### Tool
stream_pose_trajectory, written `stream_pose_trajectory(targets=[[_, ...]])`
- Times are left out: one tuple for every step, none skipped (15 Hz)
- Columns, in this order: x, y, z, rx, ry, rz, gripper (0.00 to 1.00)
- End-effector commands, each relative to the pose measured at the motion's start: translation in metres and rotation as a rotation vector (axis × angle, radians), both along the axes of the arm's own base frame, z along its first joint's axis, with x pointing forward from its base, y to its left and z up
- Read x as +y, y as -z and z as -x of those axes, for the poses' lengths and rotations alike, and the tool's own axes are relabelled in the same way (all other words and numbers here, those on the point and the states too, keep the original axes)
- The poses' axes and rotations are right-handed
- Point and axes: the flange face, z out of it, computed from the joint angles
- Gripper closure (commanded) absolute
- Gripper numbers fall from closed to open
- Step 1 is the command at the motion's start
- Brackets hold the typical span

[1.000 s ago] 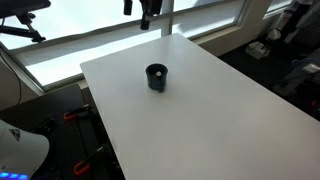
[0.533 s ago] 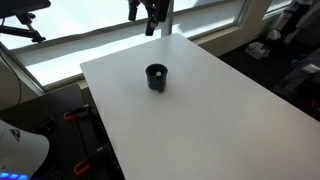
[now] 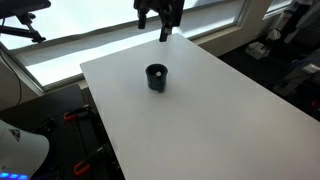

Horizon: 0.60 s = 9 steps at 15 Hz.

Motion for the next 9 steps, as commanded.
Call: stream_pose_trajectory(targets=[[-0.006, 0.007, -0.025, -0.015, -0.195, 0.024, 0.0], [-0.005, 0.012, -0.03, -0.012, -0.251, 0.01, 0.0], [-0.003, 0.016, -0.035, -0.005, -0.306, -0.002, 0.0], [0.0, 0.023, -0.04, 0.0, -0.359, -0.031, 0.0], [0.004, 0.028, -0.044, 0.013, -0.411, -0.064, 0.0], [-0.001, 0.023, -0.03, 0.011, -0.325, -0.032, 0.0], [0.0, 0.029, -0.034, 0.02, -0.362, -0.044, 0.0], [0.002, 0.033, -0.037, 0.026, -0.379, -0.049, 0.0], [0.003, 0.035, -0.039, 0.03, -0.39, -0.052, 0.0]])
